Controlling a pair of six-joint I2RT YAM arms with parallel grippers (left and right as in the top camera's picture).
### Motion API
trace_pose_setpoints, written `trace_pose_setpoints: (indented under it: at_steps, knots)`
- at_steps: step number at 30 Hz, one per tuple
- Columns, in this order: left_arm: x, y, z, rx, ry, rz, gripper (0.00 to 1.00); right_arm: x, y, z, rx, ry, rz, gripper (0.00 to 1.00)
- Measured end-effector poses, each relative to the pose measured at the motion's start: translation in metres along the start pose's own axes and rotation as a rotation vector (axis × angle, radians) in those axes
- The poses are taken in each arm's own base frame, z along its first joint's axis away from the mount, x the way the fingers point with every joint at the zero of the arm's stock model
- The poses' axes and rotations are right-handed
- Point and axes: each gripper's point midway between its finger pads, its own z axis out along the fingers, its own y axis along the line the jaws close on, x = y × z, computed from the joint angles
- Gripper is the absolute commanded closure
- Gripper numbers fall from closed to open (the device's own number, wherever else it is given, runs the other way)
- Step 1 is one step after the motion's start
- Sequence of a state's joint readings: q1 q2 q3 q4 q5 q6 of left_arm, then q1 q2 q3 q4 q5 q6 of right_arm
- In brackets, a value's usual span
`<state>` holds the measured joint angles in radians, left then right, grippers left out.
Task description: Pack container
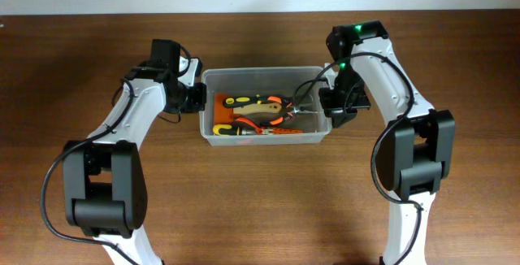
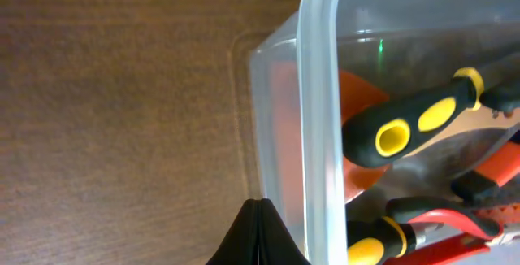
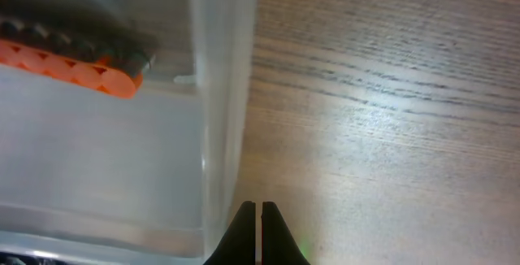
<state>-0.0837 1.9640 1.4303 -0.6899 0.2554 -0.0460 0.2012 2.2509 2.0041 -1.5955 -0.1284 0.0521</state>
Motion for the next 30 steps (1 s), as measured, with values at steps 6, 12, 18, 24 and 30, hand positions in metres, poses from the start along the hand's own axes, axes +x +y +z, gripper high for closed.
trace_pose_setpoints:
  at_steps: [6, 12, 18, 24, 30]
  knots:
    - [-0.004, 0.005, -0.001, -0.013, -0.016, 0.002, 0.71, -0.002, 0.002, 0.000, 0.007, -0.007, -0.025, 0.96]
    - [0.008, 0.017, -0.008, -0.046, 0.046, -0.031, 0.63, -0.042, -0.009, -0.004, 0.043, -0.171, -0.037, 0.96]
    - [-0.030, 0.016, -0.060, -0.065, 0.001, -0.035, 0.62, -0.062, -0.018, -0.044, 0.045, -0.314, -0.024, 0.96]
    - [-0.083, 0.027, -0.152, -0.112, -0.171, 0.008, 0.49, -0.054, -0.036, -0.176, 0.086, -0.676, 0.007, 0.96]
    - [-0.091, 0.019, -0.257, -0.233, -0.331, 0.092, 0.43, 0.035, -0.025, -0.329, 0.132, -1.114, -0.024, 0.92]
